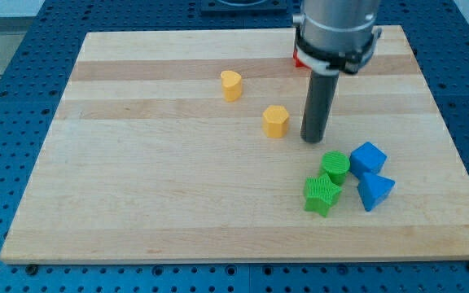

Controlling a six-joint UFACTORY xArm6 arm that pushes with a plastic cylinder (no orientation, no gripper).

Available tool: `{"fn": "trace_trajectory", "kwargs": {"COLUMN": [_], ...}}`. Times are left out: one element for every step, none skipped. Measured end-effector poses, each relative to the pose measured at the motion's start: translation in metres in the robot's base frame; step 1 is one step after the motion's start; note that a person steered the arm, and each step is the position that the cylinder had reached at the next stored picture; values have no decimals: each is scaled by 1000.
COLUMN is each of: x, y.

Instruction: Slide the green blocks to the top side

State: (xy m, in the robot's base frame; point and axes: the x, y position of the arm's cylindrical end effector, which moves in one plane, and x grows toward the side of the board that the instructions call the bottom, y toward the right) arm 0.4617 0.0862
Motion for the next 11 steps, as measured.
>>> {"fn": "trace_trajectory", "kwargs": {"x": [14,94,156,150,130,114,93,77,54,31,29], "y": [-71,-77,-63,-27,-7,14,16,29,36,36,34]}}
